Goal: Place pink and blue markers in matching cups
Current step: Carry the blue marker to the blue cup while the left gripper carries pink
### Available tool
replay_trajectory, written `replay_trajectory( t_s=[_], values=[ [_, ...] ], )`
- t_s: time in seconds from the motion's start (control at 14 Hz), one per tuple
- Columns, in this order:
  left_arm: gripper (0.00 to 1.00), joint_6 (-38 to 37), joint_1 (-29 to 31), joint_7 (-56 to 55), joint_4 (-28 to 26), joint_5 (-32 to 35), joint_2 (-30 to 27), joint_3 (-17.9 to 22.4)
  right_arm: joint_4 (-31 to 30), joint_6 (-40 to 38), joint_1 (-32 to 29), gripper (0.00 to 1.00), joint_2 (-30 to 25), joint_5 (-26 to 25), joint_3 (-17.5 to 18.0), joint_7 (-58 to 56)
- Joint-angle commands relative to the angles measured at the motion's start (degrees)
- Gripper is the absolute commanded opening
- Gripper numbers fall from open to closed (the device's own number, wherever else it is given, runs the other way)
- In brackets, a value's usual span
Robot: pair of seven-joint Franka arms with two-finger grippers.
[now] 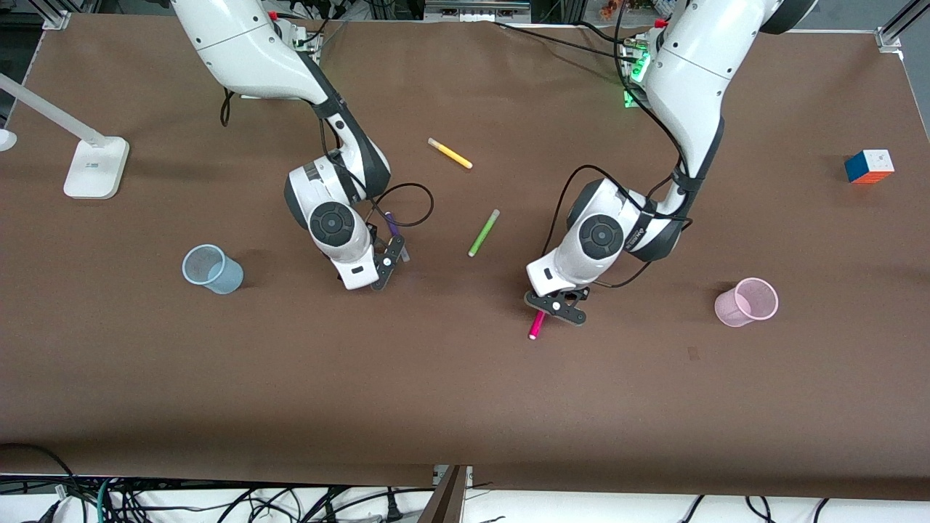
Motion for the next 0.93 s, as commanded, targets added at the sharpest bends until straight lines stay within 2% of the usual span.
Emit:
replay_trajectory(
  t_s=[0.0,0.07,0.29,0.43,0.64,0.86],
  values=[
    [0.0,-10.85,0.58,-0.23,-0.03,1.53,-6.88,0.06,-0.51,2.18,0.2,0.04,-0.08,-0.22,0.1,-0.83],
    [0.0,-15.61,1.36,1.77,-0.03,1.53,-9.6,0.06,-0.34,2.54,-0.24,0.0,-0.08,-0.13,0.1,-0.83],
    [0.0,-30.9,6.01,11.87,0.24,1.44,-17.34,0.06,1.06,1.67,-1.99,0.0,-1.91,0.13,-0.25,-6.94],
    [0.0,-41.0,9.87,16.1,2.94,1.71,-20.26,0.14,2.38,-2.35,-5.15,0.0,-4.81,0.83,-0.25,-13.02],
    [0.0,-56.4,14.8,23.91,11.03,13.18,-19.83,0.23,8.87,-14.38,-9.37,0.0,-6.67,5.74,-0.43,-24.87],
    [0.0,-57.49,21.47,40.49,11.48,26.71,-18.43,0.23,15.73,-26.69,-14.21,0.0,-6.93,9.26,-0.52,-35.08]
  ],
)
